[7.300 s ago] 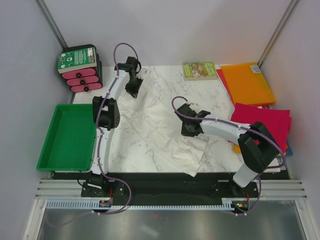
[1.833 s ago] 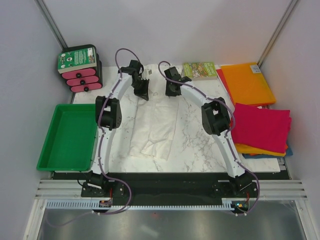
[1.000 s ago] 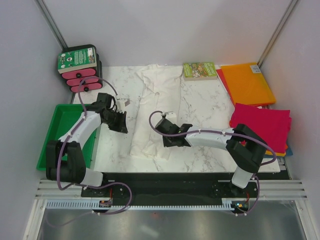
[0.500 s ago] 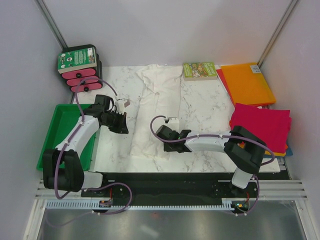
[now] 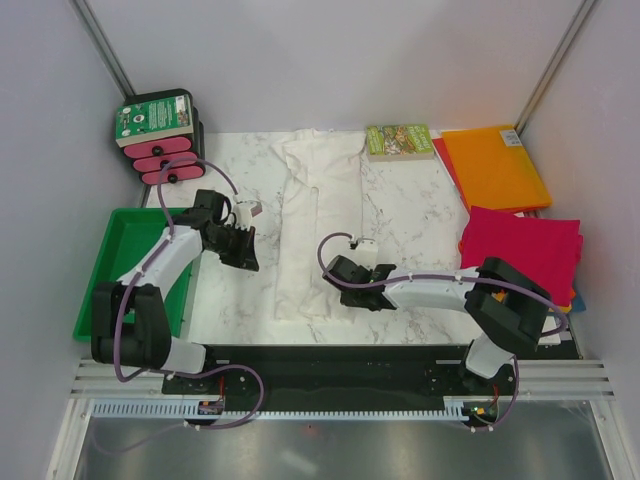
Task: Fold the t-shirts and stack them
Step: Rotate the tshirt 90 degrees
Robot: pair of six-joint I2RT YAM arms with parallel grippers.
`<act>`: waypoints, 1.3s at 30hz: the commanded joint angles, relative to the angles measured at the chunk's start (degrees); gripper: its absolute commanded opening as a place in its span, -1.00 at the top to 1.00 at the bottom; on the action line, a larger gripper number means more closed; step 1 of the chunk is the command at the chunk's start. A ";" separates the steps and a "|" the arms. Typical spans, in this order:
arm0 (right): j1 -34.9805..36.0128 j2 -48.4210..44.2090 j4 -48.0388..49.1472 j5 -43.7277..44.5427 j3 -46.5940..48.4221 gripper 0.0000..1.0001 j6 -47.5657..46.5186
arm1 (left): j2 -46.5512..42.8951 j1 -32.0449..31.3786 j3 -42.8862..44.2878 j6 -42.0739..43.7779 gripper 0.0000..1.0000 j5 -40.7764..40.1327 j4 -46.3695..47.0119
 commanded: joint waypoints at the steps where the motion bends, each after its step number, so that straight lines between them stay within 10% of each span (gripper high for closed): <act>1: -1.02 -0.34 -9.97 4.70 -2.38 0.67 3.39 | 1.34 -0.04 2.27 1.00 0.81 0.78 1.07; 19: 9.25 -18.18 -4.18 31.49 8.42 0.39 -19.08 | -12.71 0.48 -0.27 -3.93 0.79 -4.57 11.95; 26: 14.36 -26.61 13.33 54.78 7.74 0.20 -48.68 | -20.10 8.81 -11.94 -12.70 0.63 -16.88 36.02; 30: 14.54 -34.43 31.11 53.68 1.68 -0.18 -64.51 | -16.51 14.01 -19.78 -14.21 0.41 -15.75 57.86; 39: 14.98 -38.40 43.19 53.75 -7.21 -0.78 -70.79 | -1.47 14.19 -28.04 -13.76 0.22 -10.49 80.40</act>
